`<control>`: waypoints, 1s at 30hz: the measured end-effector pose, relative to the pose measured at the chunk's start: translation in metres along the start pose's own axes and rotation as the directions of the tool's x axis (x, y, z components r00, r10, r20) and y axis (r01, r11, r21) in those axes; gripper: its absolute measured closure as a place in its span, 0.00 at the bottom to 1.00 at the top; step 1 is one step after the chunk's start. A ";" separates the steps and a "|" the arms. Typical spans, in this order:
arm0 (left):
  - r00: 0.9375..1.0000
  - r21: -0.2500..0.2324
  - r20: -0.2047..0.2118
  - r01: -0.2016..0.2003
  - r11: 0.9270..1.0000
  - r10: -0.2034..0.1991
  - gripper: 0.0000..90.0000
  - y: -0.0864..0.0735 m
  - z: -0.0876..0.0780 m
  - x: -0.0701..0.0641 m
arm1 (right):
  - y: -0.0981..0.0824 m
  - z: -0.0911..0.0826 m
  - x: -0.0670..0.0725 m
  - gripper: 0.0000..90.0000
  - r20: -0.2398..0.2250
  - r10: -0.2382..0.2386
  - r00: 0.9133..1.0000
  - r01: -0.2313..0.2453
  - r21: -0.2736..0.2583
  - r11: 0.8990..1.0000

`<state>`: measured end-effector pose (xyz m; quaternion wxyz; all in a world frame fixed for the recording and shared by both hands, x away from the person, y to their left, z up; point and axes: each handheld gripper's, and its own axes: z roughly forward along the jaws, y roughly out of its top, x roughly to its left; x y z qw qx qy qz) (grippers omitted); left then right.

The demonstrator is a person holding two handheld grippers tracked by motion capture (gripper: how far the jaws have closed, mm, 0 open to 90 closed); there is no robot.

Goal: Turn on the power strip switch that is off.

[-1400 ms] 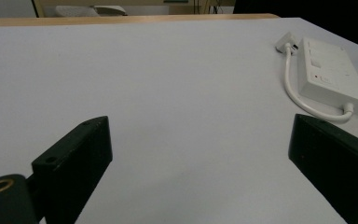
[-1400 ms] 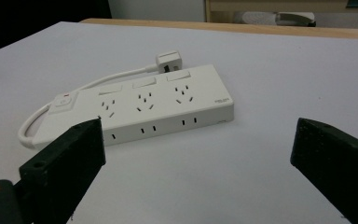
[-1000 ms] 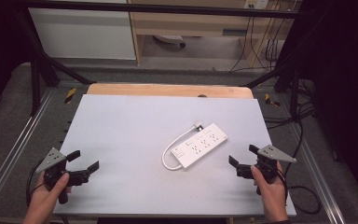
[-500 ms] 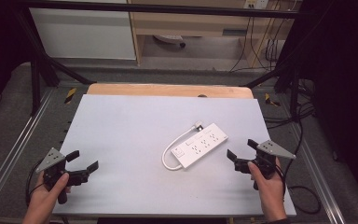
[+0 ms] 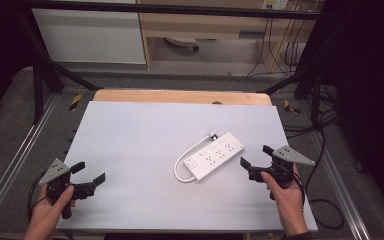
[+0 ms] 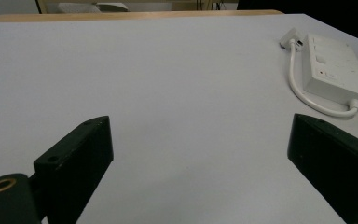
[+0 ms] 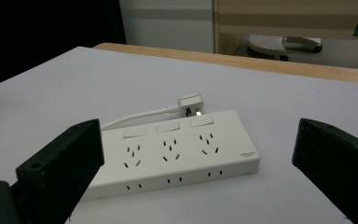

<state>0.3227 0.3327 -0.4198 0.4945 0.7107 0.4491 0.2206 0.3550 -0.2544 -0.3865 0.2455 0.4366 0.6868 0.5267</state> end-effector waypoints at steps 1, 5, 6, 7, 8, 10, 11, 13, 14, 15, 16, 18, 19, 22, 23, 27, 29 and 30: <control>1.000 -0.001 0.000 0.000 1.000 0.000 0.08 0.000 0.000 0.000 | 0.000 0.000 0.000 0.03 0.000 0.000 1.000 0.000 0.000 1.000; 1.000 0.001 0.003 0.001 1.000 -0.001 0.08 0.000 0.001 -0.001 | 0.001 0.001 0.003 0.03 -0.005 0.001 1.000 -0.001 -0.005 1.000; 1.000 0.002 0.004 0.001 1.000 -0.001 0.08 0.000 0.001 -0.001 | 0.003 0.001 0.005 0.03 -0.013 -0.003 1.000 0.003 -0.008 1.000; 1.000 0.002 0.003 0.000 1.000 0.000 0.08 0.000 0.000 0.000 | 0.003 0.001 0.005 0.03 -0.016 -0.006 1.000 0.006 -0.008 1.000; 1.000 0.002 0.003 0.000 1.000 0.000 0.08 0.000 0.000 0.000 | 0.004 0.002 0.006 0.03 -0.019 -0.009 1.000 0.008 -0.009 1.000; 1.000 0.003 0.001 0.000 1.000 0.000 0.08 0.000 0.001 0.000 | 0.005 0.002 0.007 0.03 -0.018 -0.012 1.000 0.012 -0.011 1.000; 1.000 0.003 0.001 -0.001 1.000 0.001 0.08 0.000 0.001 0.000 | 0.007 0.003 0.009 0.03 -0.024 -0.016 1.000 0.016 -0.013 1.000; 1.000 0.003 0.004 0.001 1.000 -0.001 0.08 0.000 0.001 -0.001 | 0.008 0.004 0.009 0.03 -0.024 -0.021 0.999 0.020 -0.016 1.000; 1.000 0.005 0.004 -0.001 1.000 0.000 0.08 0.000 0.001 -0.001 | 0.009 0.005 0.010 0.03 -0.028 -0.018 0.999 0.018 -0.016 1.000; 1.000 0.004 0.004 0.000 1.000 0.000 0.08 -0.001 0.001 -0.001 | 0.011 0.007 0.011 0.03 -0.029 -0.022 0.999 0.021 -0.014 1.000; 1.000 0.005 0.003 0.000 1.000 0.000 0.08 -0.001 0.001 -0.001 | 0.012 0.008 0.012 0.03 -0.031 -0.023 0.999 0.022 -0.016 1.000; 1.000 0.006 0.003 -0.002 1.000 0.002 0.08 -0.001 0.001 0.000 | 0.014 0.010 0.013 0.03 -0.033 -0.028 0.999 0.028 -0.017 0.999; 1.000 0.004 0.003 0.000 1.000 0.000 0.08 -0.001 0.001 0.000 | 0.015 0.011 0.013 0.03 -0.035 -0.030 0.999 0.029 -0.015 0.999; 1.000 0.005 0.002 -0.002 1.000 0.002 0.08 -0.001 0.001 0.000 | 0.017 0.014 0.015 0.03 -0.036 -0.038 0.999 0.037 -0.015 0.999; 1.000 0.005 0.004 -0.002 1.000 0.002 0.08 -0.001 0.001 0.000 | 0.018 0.015 0.015 0.03 -0.036 -0.040 0.999 0.039 -0.015 0.999; 1.000 0.005 0.003 -0.003 1.000 0.003 0.08 -0.001 0.001 0.000 | 0.024 0.022 0.018 0.03 -0.045 -0.050 0.998 0.049 -0.015 0.999; 1.000 0.005 0.002 -0.003 1.000 0.003 0.08 -0.001 0.001 0.000 | 0.025 0.024 0.019 0.04 -0.050 -0.049 0.998 0.048 -0.016 0.999; 1.000 0.004 0.002 -0.002 1.000 0.002 0.08 -0.001 0.000 0.000 | 0.026 0.025 0.020 0.04 -0.050 -0.052 0.997 0.051 -0.015 0.999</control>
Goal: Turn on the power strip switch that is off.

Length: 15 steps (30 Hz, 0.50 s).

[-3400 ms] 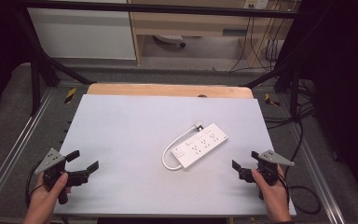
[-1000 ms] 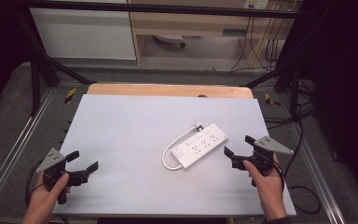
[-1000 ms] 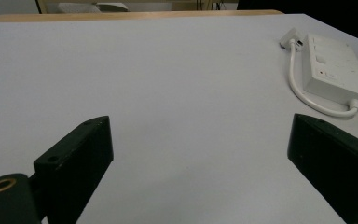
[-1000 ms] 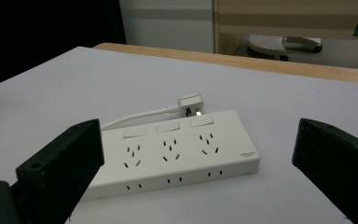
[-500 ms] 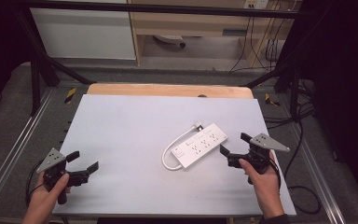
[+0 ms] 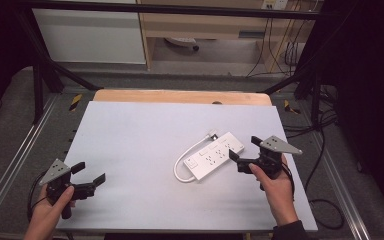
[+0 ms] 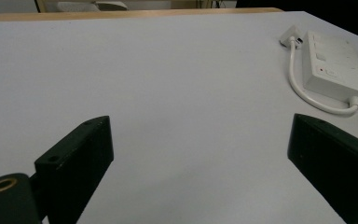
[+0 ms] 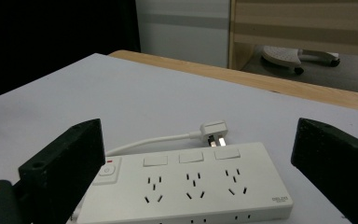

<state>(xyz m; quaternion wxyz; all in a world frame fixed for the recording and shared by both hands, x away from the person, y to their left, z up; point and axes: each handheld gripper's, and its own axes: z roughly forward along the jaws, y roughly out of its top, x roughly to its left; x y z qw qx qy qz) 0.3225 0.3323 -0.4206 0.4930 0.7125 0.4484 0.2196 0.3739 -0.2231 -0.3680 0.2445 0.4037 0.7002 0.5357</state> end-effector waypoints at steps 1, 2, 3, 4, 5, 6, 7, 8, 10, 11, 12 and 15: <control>1.000 0.000 0.000 0.000 1.000 0.000 0.08 0.000 0.000 0.000 | 0.001 0.001 0.000 0.04 -0.002 0.001 1.000 -0.001 -0.001 1.000; 1.000 0.000 0.000 0.000 1.000 0.000 0.08 0.000 0.000 0.000 | 0.002 0.002 0.001 0.04 -0.003 0.003 1.000 -0.003 -0.003 1.000; 1.000 0.000 0.000 0.000 1.000 0.000 0.08 0.000 0.000 0.000 | 0.003 0.003 0.001 0.04 -0.005 0.004 1.000 -0.004 -0.004 1.000; 1.000 0.001 0.000 -0.001 1.000 0.001 0.08 0.000 0.000 0.000 | 0.003 0.003 0.001 0.04 -0.005 0.004 1.000 -0.004 -0.004 1.000; 1.000 0.001 0.000 -0.001 1.000 0.001 0.08 0.000 0.000 0.000 | 0.005 0.006 0.002 0.04 -0.009 0.003 1.000 -0.003 -0.005 1.000; 1.000 0.002 0.000 -0.002 1.000 0.002 0.08 0.000 0.000 0.000 | 0.005 0.007 0.002 0.04 -0.011 0.001 1.000 -0.001 -0.005 1.000; 1.000 0.001 0.000 -0.001 1.000 0.001 0.08 0.000 0.000 0.000 | 0.006 0.008 0.003 0.04 -0.010 -0.001 1.000 0.001 -0.002 1.000; 1.000 0.002 0.000 -0.002 1.000 0.002 0.08 0.000 0.000 0.000 | 0.007 0.009 0.003 0.04 -0.011 -0.004 1.000 0.003 -0.001 1.000; 1.000 0.002 0.000 -0.002 1.000 0.002 0.08 0.000 0.000 0.000 | 0.008 0.009 0.004 0.04 -0.012 -0.003 1.000 0.003 -0.002 1.000; 1.000 0.001 0.000 -0.001 1.000 0.001 0.08 0.000 0.000 0.000 | 0.009 0.011 0.005 0.04 -0.014 -0.006 1.000 0.006 -0.001 1.000; 1.000 0.001 0.000 -0.001 1.000 0.001 0.08 0.000 0.000 0.000 | 0.009 0.012 0.005 0.04 -0.014 -0.010 1.000 0.010 0.000 1.000; 1.000 0.001 -0.002 -0.003 1.000 0.003 0.08 0.000 0.000 0.000 | 0.010 0.014 0.005 0.04 -0.011 -0.015 1.000 0.015 0.003 1.000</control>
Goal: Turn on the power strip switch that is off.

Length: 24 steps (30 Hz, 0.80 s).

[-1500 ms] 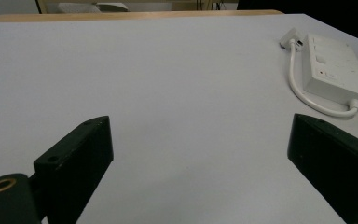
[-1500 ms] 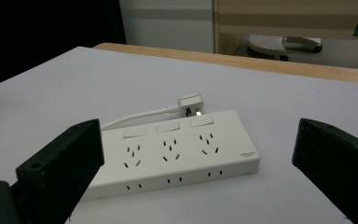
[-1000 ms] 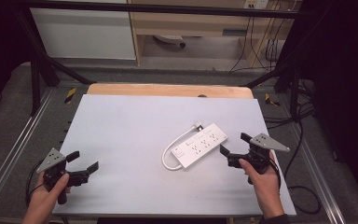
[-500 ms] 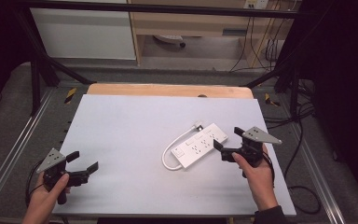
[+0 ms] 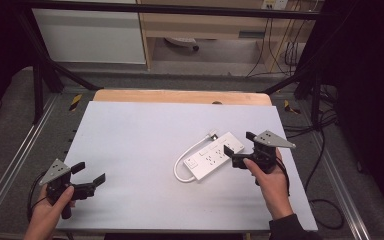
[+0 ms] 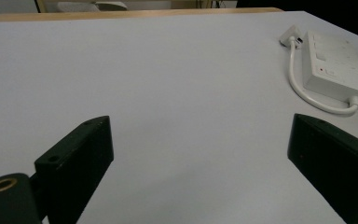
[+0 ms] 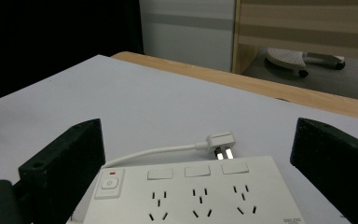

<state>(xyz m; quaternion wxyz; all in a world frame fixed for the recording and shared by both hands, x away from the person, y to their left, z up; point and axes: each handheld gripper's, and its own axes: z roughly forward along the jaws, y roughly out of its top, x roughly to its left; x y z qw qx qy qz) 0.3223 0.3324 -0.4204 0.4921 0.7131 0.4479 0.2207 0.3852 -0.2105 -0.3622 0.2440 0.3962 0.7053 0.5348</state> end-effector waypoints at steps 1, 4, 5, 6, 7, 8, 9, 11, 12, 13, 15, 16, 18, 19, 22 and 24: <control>1.000 -0.001 0.000 -0.001 1.000 0.001 0.08 0.000 0.000 0.000 | 0.000 0.001 0.000 0.04 0.001 0.001 1.000 -0.001 0.001 1.000; 1.000 -0.001 -0.003 0.002 1.000 -0.002 0.08 0.000 0.000 0.001 | 0.000 0.002 -0.001 0.04 0.001 0.004 1.000 -0.004 0.001 1.000; 1.000 -0.001 -0.003 0.003 1.000 -0.003 0.08 0.000 0.000 0.001 | 0.000 0.003 -0.001 0.05 0.000 0.007 1.000 -0.007 0.001 1.000; 1.000 0.001 -0.003 0.000 1.000 0.000 0.08 0.000 0.000 0.001 | 0.001 0.004 -0.001 0.05 -0.001 0.006 1.000 -0.006 -0.001 1.000; 1.000 0.001 -0.003 0.001 1.000 -0.001 0.08 0.000 0.000 0.001 | 0.001 0.005 -0.001 0.05 0.001 0.008 1.000 -0.008 0.001 1.000; 1.000 0.002 0.001 0.002 1.000 -0.002 0.08 0.000 0.000 0.000 | 0.002 0.007 0.000 0.06 0.001 0.007 1.000 -0.007 0.002 1.000; 1.000 0.003 0.000 0.000 1.000 0.000 0.08 0.000 0.000 0.000 | 0.003 0.008 0.000 0.06 -0.002 0.005 1.000 -0.005 0.006 1.000; 1.000 0.006 0.001 -0.003 1.000 0.003 0.08 0.000 0.000 0.000 | 0.003 0.009 0.001 0.06 -0.002 0.004 1.000 -0.004 0.009 1.000; 1.000 0.006 0.001 -0.001 1.000 0.001 0.08 0.000 0.000 0.000 | 0.005 0.012 0.002 0.06 -0.005 -0.001 1.000 0.001 0.014 1.000; 1.000 0.006 0.000 -0.002 1.000 0.002 0.08 0.000 0.000 0.000 | 0.005 0.012 0.002 0.06 -0.005 -0.001 1.000 0.001 0.014 1.000; 1.000 0.006 -0.001 -0.003 1.000 0.003 0.08 0.000 0.000 0.000 | 0.006 0.015 0.003 0.07 -0.008 -0.003 1.000 0.003 0.020 1.000; 1.000 0.006 0.001 -0.001 1.000 0.001 0.08 0.000 0.000 0.000 | 0.006 0.015 0.003 0.07 -0.008 -0.003 1.000 0.003 0.020 1.000; 1.000 0.007 0.001 -0.002 1.000 0.002 0.08 0.000 0.000 0.000 | 0.006 0.019 0.004 0.07 -0.013 -0.004 1.000 0.005 0.028 1.000; 1.000 0.007 0.001 -0.003 1.000 0.003 0.08 0.000 0.000 0.000 | 0.006 0.019 0.004 0.07 -0.013 -0.004 1.000 0.005 0.028 1.000; 1.000 0.008 0.001 -0.004 1.000 0.004 0.08 0.000 0.000 0.000 | 0.007 0.024 0.006 0.10 -0.017 -0.012 1.000 0.013 0.040 0.999; 1.000 0.009 0.000 -0.005 1.000 0.005 0.08 0.000 0.001 0.000 | 0.008 0.025 0.006 0.11 -0.015 -0.013 1.000 0.014 0.038 0.999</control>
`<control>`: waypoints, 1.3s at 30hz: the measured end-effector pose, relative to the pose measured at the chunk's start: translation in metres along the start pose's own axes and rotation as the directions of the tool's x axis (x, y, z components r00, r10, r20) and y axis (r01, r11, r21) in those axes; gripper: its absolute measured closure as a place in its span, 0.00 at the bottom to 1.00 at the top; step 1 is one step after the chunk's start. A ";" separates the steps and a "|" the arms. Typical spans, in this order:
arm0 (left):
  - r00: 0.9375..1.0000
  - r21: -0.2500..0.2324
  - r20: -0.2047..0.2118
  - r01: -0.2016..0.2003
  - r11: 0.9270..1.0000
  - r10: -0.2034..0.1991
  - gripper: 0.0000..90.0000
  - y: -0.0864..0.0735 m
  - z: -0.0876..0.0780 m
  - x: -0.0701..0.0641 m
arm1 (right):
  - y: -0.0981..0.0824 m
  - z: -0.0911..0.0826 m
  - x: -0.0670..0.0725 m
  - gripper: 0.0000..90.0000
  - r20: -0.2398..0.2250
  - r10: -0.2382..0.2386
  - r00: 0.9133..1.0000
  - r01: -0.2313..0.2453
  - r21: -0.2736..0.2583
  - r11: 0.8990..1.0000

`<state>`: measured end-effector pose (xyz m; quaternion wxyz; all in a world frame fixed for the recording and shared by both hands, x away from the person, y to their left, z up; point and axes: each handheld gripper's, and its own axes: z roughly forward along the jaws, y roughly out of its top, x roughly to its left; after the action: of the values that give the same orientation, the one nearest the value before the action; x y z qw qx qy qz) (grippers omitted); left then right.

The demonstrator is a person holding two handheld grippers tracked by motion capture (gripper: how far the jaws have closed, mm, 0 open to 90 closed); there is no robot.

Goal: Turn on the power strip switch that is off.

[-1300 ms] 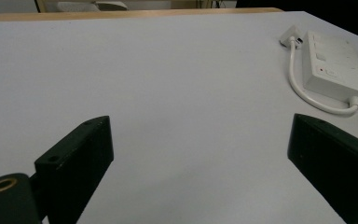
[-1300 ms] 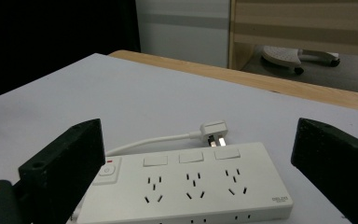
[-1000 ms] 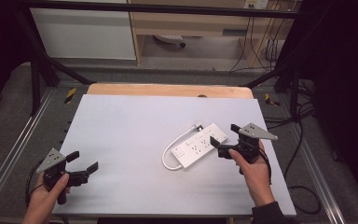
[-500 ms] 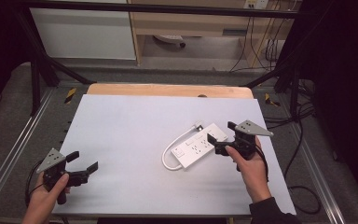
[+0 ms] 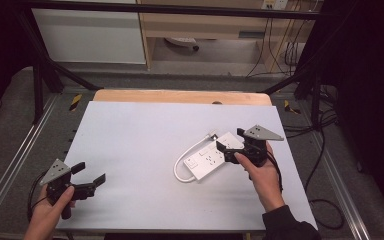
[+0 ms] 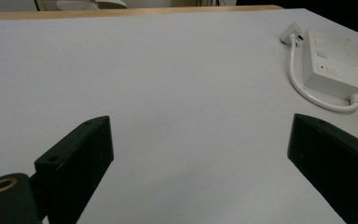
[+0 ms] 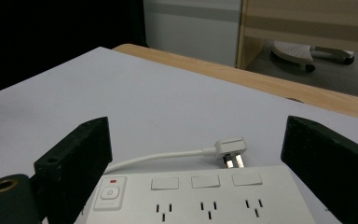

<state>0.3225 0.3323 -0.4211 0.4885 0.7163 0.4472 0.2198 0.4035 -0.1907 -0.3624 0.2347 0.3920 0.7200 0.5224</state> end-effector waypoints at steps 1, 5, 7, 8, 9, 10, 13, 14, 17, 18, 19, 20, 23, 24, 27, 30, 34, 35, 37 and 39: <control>1.000 0.000 0.000 0.000 1.000 0.000 0.08 0.000 0.000 0.000 | 0.000 0.001 0.001 0.12 -0.002 0.003 1.000 -0.003 0.002 1.000; 1.000 0.001 0.000 0.000 1.000 0.000 0.08 0.000 0.000 0.000 | 0.002 0.008 0.004 0.16 0.003 -0.003 1.000 0.003 0.012 1.000; 1.000 0.001 -0.001 -0.002 1.000 0.002 0.08 0.000 0.000 0.000 | 0.002 0.009 0.004 0.17 0.004 -0.004 1.000 0.004 0.013 1.000; 1.000 0.001 0.001 -0.001 1.000 0.001 0.08 0.000 0.000 0.000 | 0.002 0.010 0.005 0.17 0.003 -0.002 1.000 0.002 0.016 1.000; 1.000 0.001 0.001 -0.001 1.000 0.001 0.08 0.000 0.000 0.000 | 0.002 0.012 0.006 0.20 0.003 -0.005 1.000 0.005 0.018 1.000; 1.000 0.001 0.001 -0.002 1.000 0.002 0.08 0.000 0.000 0.000 | 0.002 0.014 0.006 0.22 0.003 -0.006 1.000 0.006 0.018 1.000; 1.000 0.002 0.000 -0.005 1.000 0.005 0.08 0.000 0.000 0.000 | 0.002 0.016 0.007 0.27 0.001 -0.011 1.000 0.011 0.022 1.000; 1.000 0.002 0.000 -0.005 1.000 0.005 0.08 0.000 0.000 0.000 | 0.001 0.017 0.007 0.29 -0.001 -0.012 1.000 0.012 0.023 1.000; 1.000 0.002 -0.001 -0.003 1.000 0.003 0.08 0.000 0.000 0.000 | 0.001 0.020 0.007 0.32 0.000 -0.015 1.000 0.015 0.026 1.000; 1.000 0.002 -0.001 -0.004 1.000 0.004 0.08 0.000 0.000 0.000 | 0.001 0.022 0.008 0.37 0.002 -0.015 1.000 0.015 0.026 1.000; 1.000 0.001 0.000 -0.003 1.000 0.003 0.08 0.000 0.000 0.000 | 0.001 0.022 0.008 0.37 0.002 -0.015 1.000 0.015 0.026 1.000; 1.000 0.002 0.001 -0.003 1.000 0.003 0.08 0.000 0.000 0.000 | 0.000 0.024 0.008 0.42 0.007 -0.018 1.000 0.017 0.032 0.999; 1.000 0.003 0.000 -0.003 1.000 0.003 0.08 0.000 0.000 0.000 | 0.000 0.026 0.008 0.47 0.010 -0.020 1.000 0.019 0.036 0.999; 1.000 0.003 0.001 -0.003 1.000 0.003 0.08 0.000 0.000 0.000 | -0.001 0.028 0.008 0.51 0.013 -0.019 1.000 0.019 0.039 0.999; 1.000 0.003 0.000 -0.004 1.000 0.004 0.08 0.000 0.000 0.000 | -0.002 0.030 0.008 0.55 0.014 -0.018 1.000 0.018 0.043 0.999; 1.000 0.003 0.000 -0.005 1.000 0.005 0.08 0.000 0.000 0.000 | -0.003 0.034 0.008 0.63 0.010 -0.023 1.000 0.023 0.047 0.999; 1.000 0.004 0.001 -0.005 1.000 0.005 0.08 0.000 0.000 0.000 | -0.005 0.037 0.009 0.67 0.003 -0.026 1.000 0.026 0.051 0.998; 1.000 0.005 0.001 -0.005 1.000 0.005 0.08 0.000 0.000 0.000 | -0.005 0.039 0.010 0.69 -0.001 -0.028 1.000 0.028 0.054 0.998; 1.000 0.004 0.000 -0.005 1.000 0.005 0.08 0.000 0.000 0.000 | -0.006 0.039 0.010 0.70 -0.003 -0.031 1.000 0.031 0.059 0.998; 1.000 0.005 0.000 -0.005 1.000 0.005 0.08 0.000 0.000 0.000 | -0.007 0.041 0.011 0.72 -0.003 -0.032 0.999 0.032 0.063 0.998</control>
<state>0.3226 0.3321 -0.4215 0.4862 0.7187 0.4459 0.2199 0.4257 -0.1599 -0.3819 0.2298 0.3870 0.7424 0.4962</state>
